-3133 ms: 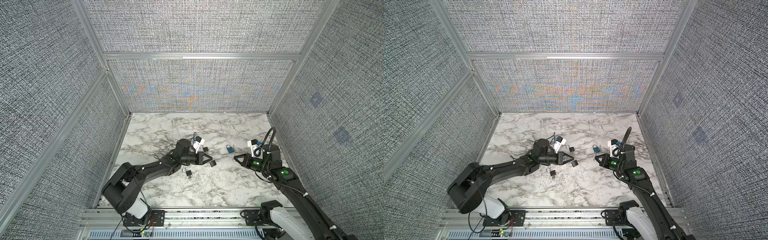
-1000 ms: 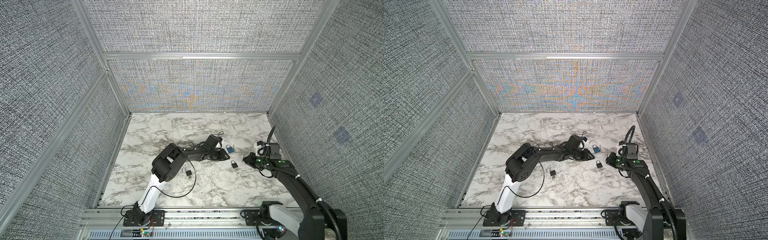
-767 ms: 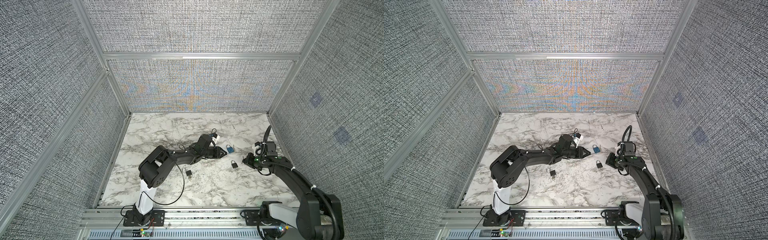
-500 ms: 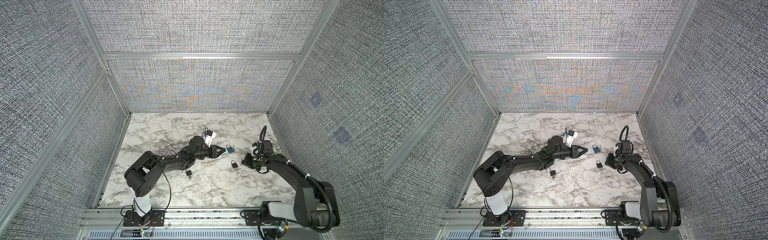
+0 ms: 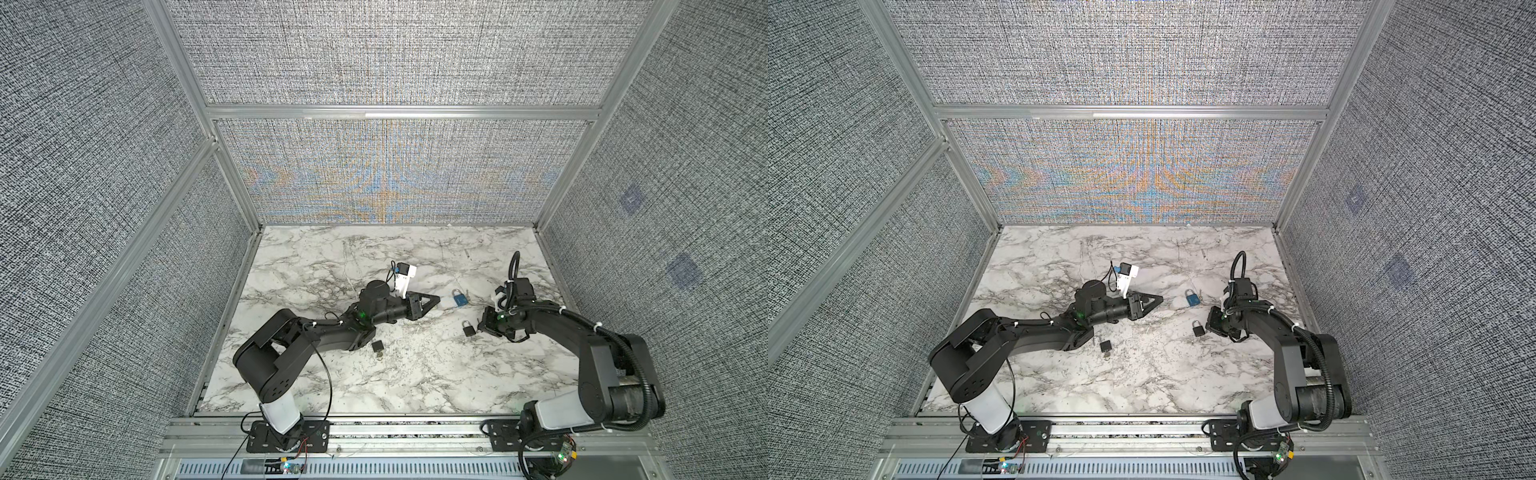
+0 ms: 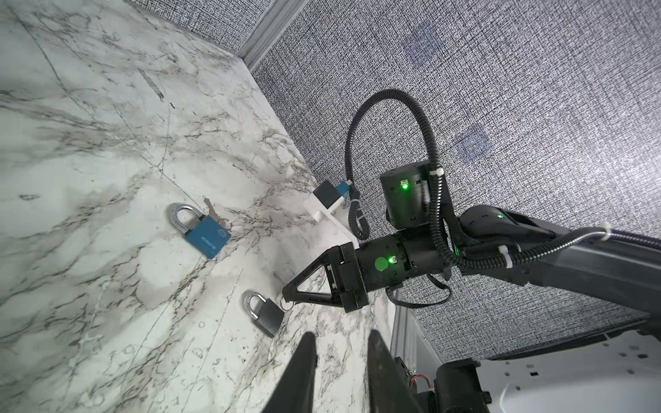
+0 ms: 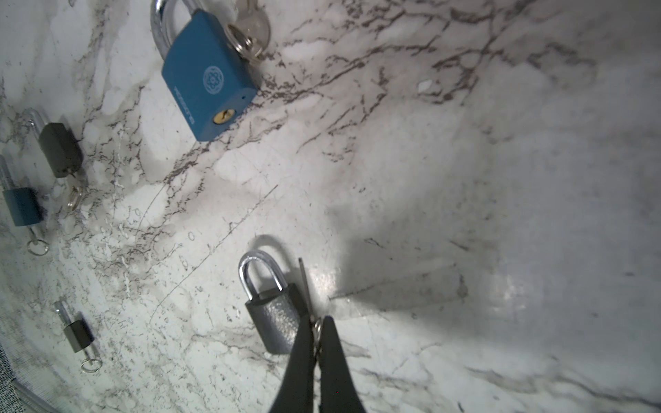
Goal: Lock with the key
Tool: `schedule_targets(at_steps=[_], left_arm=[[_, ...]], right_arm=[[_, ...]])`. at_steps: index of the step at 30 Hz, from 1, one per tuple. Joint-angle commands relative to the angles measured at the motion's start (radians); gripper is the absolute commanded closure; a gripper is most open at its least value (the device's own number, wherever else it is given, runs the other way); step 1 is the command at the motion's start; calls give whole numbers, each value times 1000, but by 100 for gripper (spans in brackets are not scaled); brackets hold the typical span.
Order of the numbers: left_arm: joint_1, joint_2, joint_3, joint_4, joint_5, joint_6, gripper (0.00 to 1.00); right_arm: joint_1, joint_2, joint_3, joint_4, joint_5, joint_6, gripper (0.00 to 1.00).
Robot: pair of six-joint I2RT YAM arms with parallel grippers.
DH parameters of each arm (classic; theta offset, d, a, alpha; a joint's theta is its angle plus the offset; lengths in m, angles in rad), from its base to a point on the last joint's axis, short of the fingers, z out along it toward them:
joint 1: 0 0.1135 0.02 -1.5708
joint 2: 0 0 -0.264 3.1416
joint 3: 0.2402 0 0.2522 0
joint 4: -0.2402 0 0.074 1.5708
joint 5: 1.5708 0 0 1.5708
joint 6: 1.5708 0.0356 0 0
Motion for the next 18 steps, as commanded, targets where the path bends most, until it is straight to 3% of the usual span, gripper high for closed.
schedule_targets(at_steps=[1,12,18], left_arm=[[7,9,-3,101,27,-40,72],[11,0,-2,79,31,-26,72],[13,-7,0,68,29,-20,72]], right_arm=[[6,6,10,-10,21,-8,98],[23,-1,15,-18,36,-8,83],[31,-22,30,-35,46,-5,81]])
